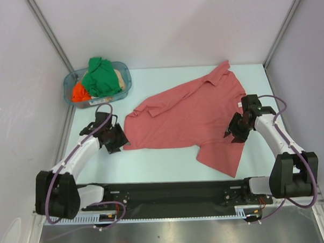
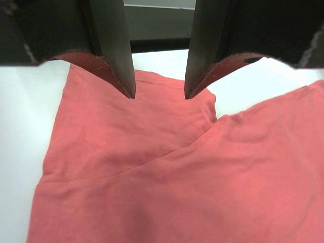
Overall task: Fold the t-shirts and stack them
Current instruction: Flatten the tshirt out
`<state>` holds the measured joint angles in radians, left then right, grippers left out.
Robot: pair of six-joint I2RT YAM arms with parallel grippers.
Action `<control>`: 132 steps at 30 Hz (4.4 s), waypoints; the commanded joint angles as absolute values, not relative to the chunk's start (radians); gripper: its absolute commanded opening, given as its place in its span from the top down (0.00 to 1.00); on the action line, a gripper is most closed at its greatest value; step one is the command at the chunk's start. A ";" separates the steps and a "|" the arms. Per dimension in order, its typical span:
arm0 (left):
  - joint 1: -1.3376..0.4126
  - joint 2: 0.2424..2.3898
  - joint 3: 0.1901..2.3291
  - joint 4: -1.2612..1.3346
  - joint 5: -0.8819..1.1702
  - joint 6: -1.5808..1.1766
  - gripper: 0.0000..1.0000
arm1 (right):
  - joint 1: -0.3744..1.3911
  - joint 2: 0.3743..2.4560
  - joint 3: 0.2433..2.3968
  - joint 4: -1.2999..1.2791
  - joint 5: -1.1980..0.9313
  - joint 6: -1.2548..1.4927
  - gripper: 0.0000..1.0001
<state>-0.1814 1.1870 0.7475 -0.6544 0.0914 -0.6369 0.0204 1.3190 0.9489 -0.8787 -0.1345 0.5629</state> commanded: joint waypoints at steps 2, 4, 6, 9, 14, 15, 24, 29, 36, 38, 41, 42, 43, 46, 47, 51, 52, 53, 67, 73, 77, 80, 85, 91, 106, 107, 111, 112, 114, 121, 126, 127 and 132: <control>-0.163 1.279 0.741 -0.623 0.081 -0.735 0.38 | 0.021 1.267 0.936 -0.914 -0.186 0.537 0.50; -0.163 1.325 0.750 -0.629 0.066 -0.776 0.38 | 0.020 1.256 0.933 -0.916 -0.193 0.532 0.50; -0.163 1.339 0.749 -0.615 0.037 -0.799 0.40 | 0.018 1.246 0.928 -0.916 -0.192 0.519 0.50; -0.163 1.364 0.738 -0.581 0.006 -0.844 0.42 | 0.008 1.246 0.919 -0.914 -0.193 0.506 0.50; -0.161 1.436 0.765 -0.558 -0.046 -0.845 0.46 | -0.018 1.246 0.911 -0.914 -0.201 0.491 0.50; -0.163 1.448 0.773 -0.561 -0.052 -0.841 0.47 | -0.021 1.249 0.913 -0.916 -0.202 0.489 0.50; -0.163 1.509 0.742 -0.535 -0.067 -0.859 0.51 | -0.035 1.243 0.911 -0.916 -0.209 0.483 0.50; -0.170 1.532 0.741 -0.517 -0.060 -0.857 0.56 | -0.040 1.238 0.902 -0.916 -0.206 0.480 0.50; -0.189 1.571 0.762 -0.500 -0.063 -0.835 0.71 | -0.041 1.238 0.902 -0.917 -0.206 0.480 0.51; -0.187 1.566 0.759 -0.500 -0.061 -0.830 0.93 | -0.041 1.236 0.904 -0.930 -0.198 0.479 0.51; -0.189 1.527 0.750 -0.508 -0.067 -0.816 0.99 | -0.041 1.250 0.899 -0.962 -0.164 0.483 0.50; -0.187 1.510 0.750 -0.512 -0.067 -0.812 1.00 | -0.041 1.259 0.897 -0.969 -0.147 0.492 0.50; -0.189 1.490 0.752 -0.514 -0.067 -0.804 1.00 | -0.043 1.267 0.885 -0.976 -0.144 0.500 0.50; -0.189 1.413 0.779 -0.528 -0.064 -0.770 1.00 | -0.060 1.313 0.856 -0.974 -0.143 0.518 0.54; -0.189 1.396 0.791 -0.529 -0.055 -0.743 1.00 | -0.061 1.324 0.853 -0.971 -0.146 0.517 0.55; -0.198 1.313 0.862 -0.525 -0.009 -0.698 1.00 | -0.043 1.394 0.848 -0.913 -0.140 0.523 0.71; -0.205 1.298 0.867 -0.517 -0.009 -0.696 1.00 | -0.034 1.419 0.850 -0.898 -0.132 0.537 0.75; -0.207 1.287 0.873 -0.514 -0.009 -0.696 1.00 | -0.023 1.433 0.847 -0.878 -0.121 0.546 0.76; -0.193 1.197 0.844 -0.463 0.067 -0.707 1.00 | 0.207 1.814 1.007 -0.540 -0.087 0.649 0.78; -0.138 1.204 0.876 -0.440 0.089 -0.693 1.00 | 0.272 1.850 1.178 -0.637 -0.098 0.635 0.76; -0.133 1.241 0.920 -0.436 0.115 -0.669 1.00 | 0.226 1.718 1.154 -0.765 -0.061 0.578 0.63; -0.133 1.261 0.914 -0.417 0.152 -0.664 1.00 | 0.131 1.543 1.030 -0.819 -0.087 0.555 0.58; -0.133 1.247 0.879 -0.384 0.169 -0.672 1.00 | 0.008 1.323 0.867 -0.882 -0.164 0.545 0.63; -0.133 1.262 0.876 -0.379 0.189 -0.672 1.00 | 0.006 1.292 0.759 -0.876 -0.164 0.564 0.67; -0.133 1.264 0.876 -0.379 0.198 -0.670 1.00 | -0.003 1.316 0.638 -0.792 -0.048 0.679 0.64; -0.133 1.264 0.876 -0.382 0.198 -0.670 1.00 | -0.003 1.312 0.637 -0.778 -0.046 0.689 0.64; -0.133 1.262 0.876 -0.380 0.204 -0.670 1.00 | 0.034 1.312 0.626 -0.736 -0.058 0.712 0.63; -0.133 1.261 0.874 -0.380 0.203 -0.672 1.00 | 0.043 1.310 0.629 -0.733 -0.061 0.716 0.63; -0.133 1.256 0.876 -0.380 0.206 -0.670 1.00 | 0.052 1.292 0.634 -0.732 -0.057 0.729 0.63; -0.133 1.259 0.865 -0.380 0.210 -0.675 1.00 | 0.051 1.284 0.612 -0.698 -0.061 0.742 0.69; -0.133 1.256 0.867 -0.380 0.207 -0.676 0.99 | 0.034 1.249 0.583 -0.692 -0.067 0.753 0.98; -0.133 1.258 0.868 -0.379 0.210 -0.676 1.00 | 0.035 1.244 0.586 -0.707 -0.075 0.755 0.99; -0.133 1.256 0.865 -0.377 0.212 -0.673 1.00 | 0.035 1.134 0.629 -0.865 -0.046 0.755 0.85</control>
<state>-0.1406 1.2640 0.8707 -0.4049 0.1925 -0.6880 0.0414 1.2091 0.5949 -0.7612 -0.0776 0.7464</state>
